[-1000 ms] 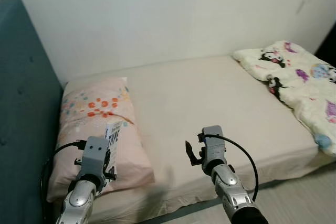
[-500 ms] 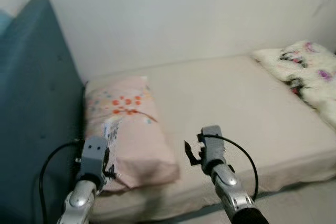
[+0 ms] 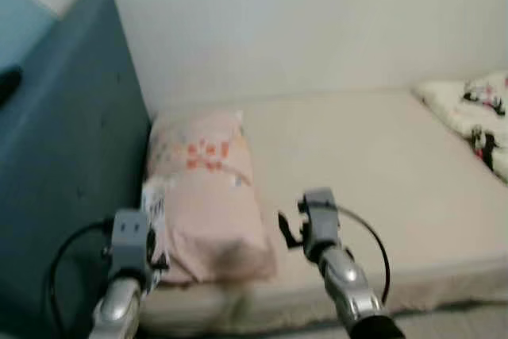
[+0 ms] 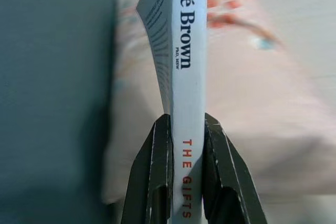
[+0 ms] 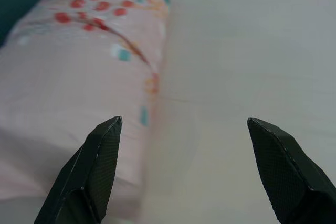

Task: Clean up the room

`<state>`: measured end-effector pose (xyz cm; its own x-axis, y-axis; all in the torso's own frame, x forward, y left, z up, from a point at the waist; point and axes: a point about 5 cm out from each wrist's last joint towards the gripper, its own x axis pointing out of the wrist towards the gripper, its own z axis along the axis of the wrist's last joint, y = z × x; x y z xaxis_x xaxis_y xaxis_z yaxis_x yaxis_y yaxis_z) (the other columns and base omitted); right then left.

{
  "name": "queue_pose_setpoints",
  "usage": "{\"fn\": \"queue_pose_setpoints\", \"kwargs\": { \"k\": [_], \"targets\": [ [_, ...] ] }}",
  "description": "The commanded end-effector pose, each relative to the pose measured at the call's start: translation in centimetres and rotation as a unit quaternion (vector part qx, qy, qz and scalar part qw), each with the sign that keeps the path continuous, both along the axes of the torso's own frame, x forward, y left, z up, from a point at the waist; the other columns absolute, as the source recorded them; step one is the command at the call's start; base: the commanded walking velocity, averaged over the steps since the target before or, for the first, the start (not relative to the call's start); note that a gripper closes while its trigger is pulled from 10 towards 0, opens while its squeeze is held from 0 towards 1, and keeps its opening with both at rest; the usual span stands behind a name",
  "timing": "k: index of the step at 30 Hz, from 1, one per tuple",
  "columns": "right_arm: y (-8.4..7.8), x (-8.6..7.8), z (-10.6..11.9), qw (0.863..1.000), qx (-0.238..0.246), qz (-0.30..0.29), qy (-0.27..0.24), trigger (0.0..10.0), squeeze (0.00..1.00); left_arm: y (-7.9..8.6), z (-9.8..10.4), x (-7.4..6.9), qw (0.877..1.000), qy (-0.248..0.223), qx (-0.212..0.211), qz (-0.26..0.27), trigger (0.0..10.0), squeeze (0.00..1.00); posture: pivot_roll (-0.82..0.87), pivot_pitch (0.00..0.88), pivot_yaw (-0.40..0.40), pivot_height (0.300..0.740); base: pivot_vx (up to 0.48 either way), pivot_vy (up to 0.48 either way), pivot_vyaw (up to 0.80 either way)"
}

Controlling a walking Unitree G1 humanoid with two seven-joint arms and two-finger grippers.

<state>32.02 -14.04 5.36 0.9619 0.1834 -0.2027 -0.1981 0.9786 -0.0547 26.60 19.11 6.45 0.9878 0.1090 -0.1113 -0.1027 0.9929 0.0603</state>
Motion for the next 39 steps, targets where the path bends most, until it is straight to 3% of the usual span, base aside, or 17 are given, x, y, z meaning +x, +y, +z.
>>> {"fn": "queue_pose_setpoints", "kwargs": {
  "k": [1, 15, 22, 29, 39],
  "targets": [
    [0.0, -0.4, -0.5, 1.000, 0.004, -0.003, 0.009, 10.0, 0.00, 0.1, 0.4, 0.0, 1.000, -0.007, -0.007, 0.008, 10.0, 0.00, 0.04, 0.106, -0.012, 0.740, 0.000, 0.000, 0.00],
    [-0.1, -0.3, -0.4, 1.000, 0.005, 0.000, 0.010, 10.0, 0.00, -0.9, 0.1, -0.3, 0.999, -0.002, -0.013, -0.039, 10.0, 0.00, 0.04, 0.119, -0.022, 0.740, 0.000, 0.000, 0.00],
    [0.0, -0.3, -0.5, 1.000, 0.006, 0.002, 0.013, 10.0, 0.00, -0.4, 0.0, -0.5, 0.999, 0.011, 0.010, -0.035, 10.0, 0.00, 0.04, 0.119, -0.022, 0.740, 0.000, -0.274, 0.00],
    [0.0, -0.4, -0.5, 1.000, 0.008, 0.002, 0.014, 10.0, 0.00, 0.3, -0.4, -0.7, 0.999, 0.021, -0.043, -0.006, 10.0, 0.00, 0.04, 0.122, -0.018, 0.740, 0.000, -0.206, 0.00],
    [-0.1, -0.4, -0.5, 1.000, 0.008, 0.005, 0.017, 10.0, 0.00, 0.9, -0.7, -0.7, 0.998, 0.034, -0.041, 0.016, 10.0, 0.00, 0.04, 0.127, -0.019, 0.740, 0.000, 0.000, 0.00]
  ]
}}
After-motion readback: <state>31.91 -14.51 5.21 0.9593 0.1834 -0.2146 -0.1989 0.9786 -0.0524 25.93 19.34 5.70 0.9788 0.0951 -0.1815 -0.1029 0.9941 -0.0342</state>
